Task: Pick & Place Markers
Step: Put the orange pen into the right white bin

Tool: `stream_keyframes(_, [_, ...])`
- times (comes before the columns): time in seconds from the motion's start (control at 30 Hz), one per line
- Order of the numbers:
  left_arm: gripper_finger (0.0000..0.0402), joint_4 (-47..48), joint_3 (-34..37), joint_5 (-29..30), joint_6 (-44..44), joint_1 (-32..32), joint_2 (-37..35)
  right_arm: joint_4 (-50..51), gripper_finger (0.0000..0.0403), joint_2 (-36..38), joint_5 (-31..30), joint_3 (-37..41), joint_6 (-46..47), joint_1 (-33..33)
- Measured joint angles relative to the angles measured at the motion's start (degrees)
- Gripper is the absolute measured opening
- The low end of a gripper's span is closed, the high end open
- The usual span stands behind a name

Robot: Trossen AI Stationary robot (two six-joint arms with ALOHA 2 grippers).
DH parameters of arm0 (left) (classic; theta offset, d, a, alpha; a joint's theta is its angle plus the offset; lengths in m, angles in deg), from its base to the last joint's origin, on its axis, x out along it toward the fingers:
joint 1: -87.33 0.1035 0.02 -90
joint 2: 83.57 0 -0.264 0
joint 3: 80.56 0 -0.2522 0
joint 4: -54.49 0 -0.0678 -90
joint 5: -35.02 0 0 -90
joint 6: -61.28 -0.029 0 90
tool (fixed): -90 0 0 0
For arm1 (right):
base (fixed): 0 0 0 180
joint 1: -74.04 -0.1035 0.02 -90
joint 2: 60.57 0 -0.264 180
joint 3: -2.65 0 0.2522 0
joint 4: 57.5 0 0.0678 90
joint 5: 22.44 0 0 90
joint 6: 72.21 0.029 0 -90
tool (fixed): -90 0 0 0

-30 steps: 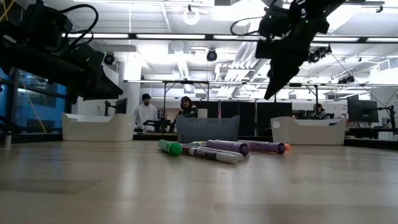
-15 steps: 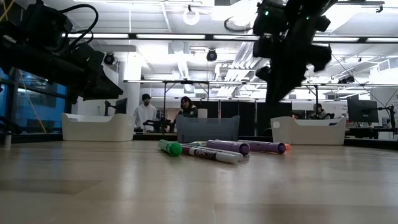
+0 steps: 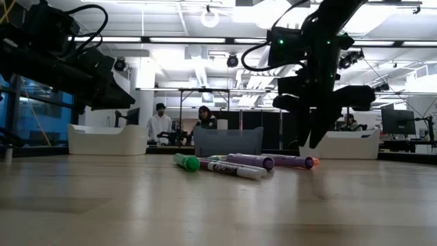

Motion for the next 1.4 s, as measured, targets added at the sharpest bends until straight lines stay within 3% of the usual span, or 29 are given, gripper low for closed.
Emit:
stream_keyframes(0.5, [0.0131, 0.0, 0.0, 0.0, 0.0, 0.0, 0.0, -2.3, 0.0109, 0.0, -0.6, 0.0, -0.2, -2.1])
stream_keyframes(0.93, [0.0131, 0.0, 0.0, 0.0, 0.0, 0.0, 0.0, -3.2, 0.0181, 0.0, -0.2, 0.0, -4.0, -2.1])
stream_keyframes(1.4, [0.0131, 0.0, 0.0, 0.0, 0.0, 0.0, 0.0, -4.2, 0.0182, -1.8, 2.2, 0.0, -4.2, -2.1])
